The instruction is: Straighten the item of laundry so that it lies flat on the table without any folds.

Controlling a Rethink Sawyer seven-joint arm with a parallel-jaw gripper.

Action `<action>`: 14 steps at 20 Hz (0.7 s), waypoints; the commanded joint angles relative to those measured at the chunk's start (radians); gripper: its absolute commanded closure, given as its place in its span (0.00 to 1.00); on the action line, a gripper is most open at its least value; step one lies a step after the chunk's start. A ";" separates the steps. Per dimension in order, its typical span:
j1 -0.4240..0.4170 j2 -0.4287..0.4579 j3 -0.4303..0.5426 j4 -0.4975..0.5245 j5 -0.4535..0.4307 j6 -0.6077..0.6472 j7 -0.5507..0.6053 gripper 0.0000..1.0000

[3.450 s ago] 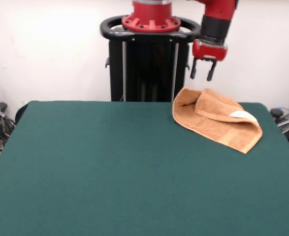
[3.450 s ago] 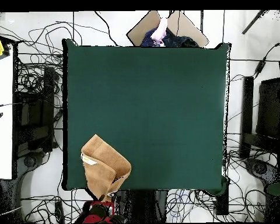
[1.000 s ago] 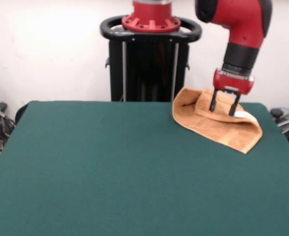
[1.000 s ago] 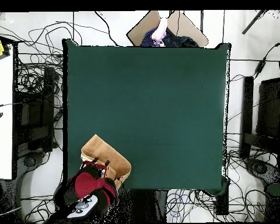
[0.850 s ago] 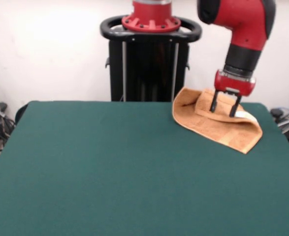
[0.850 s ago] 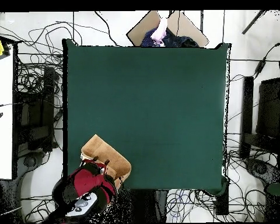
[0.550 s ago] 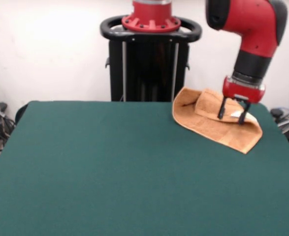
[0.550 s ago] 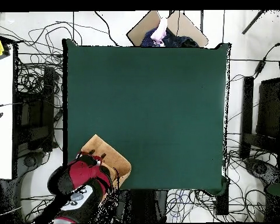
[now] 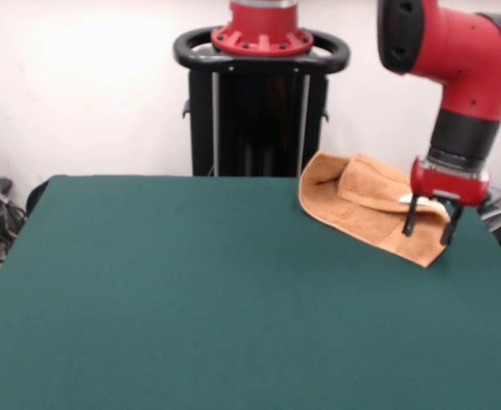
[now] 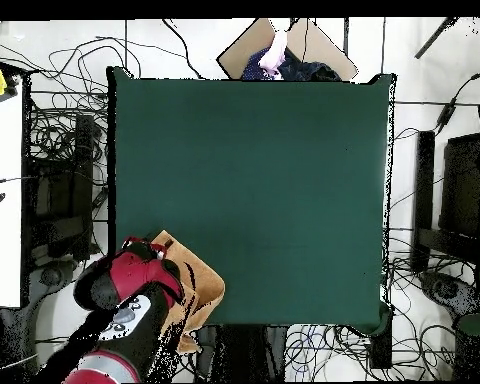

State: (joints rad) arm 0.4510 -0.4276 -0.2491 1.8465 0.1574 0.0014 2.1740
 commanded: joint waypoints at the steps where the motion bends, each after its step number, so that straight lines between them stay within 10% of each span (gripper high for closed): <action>1: 0.038 0.136 0.032 -0.132 0.086 0.067 0.150 0.00; 14: -0.004 0.192 0.054 -0.144 0.011 0.178 0.069 0.00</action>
State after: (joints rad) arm 0.4677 -0.3331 -0.2566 1.7643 0.1704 0.0371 2.1740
